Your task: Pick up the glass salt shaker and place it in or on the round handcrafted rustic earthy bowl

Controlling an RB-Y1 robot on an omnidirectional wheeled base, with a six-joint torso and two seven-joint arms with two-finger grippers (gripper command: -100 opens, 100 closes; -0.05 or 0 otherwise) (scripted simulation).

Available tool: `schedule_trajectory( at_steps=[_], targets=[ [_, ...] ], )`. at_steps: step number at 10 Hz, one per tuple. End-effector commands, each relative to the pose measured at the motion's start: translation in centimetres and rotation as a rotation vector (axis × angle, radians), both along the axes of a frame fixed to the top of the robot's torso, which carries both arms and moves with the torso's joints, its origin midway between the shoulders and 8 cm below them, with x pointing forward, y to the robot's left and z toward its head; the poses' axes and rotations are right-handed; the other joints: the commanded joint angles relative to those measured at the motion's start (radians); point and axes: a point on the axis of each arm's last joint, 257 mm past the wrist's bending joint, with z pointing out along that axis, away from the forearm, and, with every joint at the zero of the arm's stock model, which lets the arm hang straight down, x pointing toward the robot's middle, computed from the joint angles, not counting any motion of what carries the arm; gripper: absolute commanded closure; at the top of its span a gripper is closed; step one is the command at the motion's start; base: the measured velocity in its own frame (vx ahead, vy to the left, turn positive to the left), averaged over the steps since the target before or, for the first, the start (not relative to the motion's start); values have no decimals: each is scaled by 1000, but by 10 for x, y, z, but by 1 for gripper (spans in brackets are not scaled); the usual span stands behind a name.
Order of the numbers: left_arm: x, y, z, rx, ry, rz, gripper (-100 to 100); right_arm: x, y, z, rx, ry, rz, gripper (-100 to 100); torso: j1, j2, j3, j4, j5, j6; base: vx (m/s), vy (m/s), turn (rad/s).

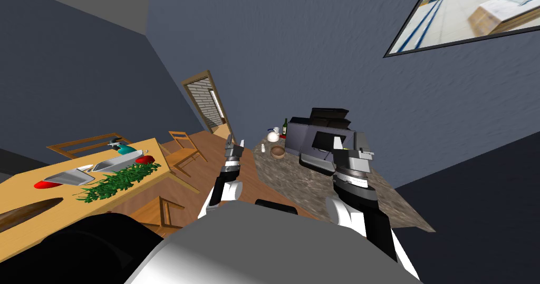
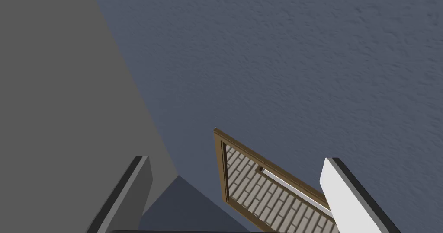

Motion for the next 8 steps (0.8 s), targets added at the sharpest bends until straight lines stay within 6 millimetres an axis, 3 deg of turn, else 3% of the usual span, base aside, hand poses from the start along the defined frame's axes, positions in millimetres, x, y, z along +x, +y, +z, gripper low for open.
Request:
schedule_trajectory(
  at_steps=[1,8],
  targets=[
    [6,-2,-7,19,23,-23,-100,0,0,0,0,0,0,0,0,0,0,0,0,0,-21,4,13],
    [56,7,-72,-5,223,-118,-100,0,0,0,0,0,0,0,1,5,3,1,0,0,-70,16,14]
  ],
)
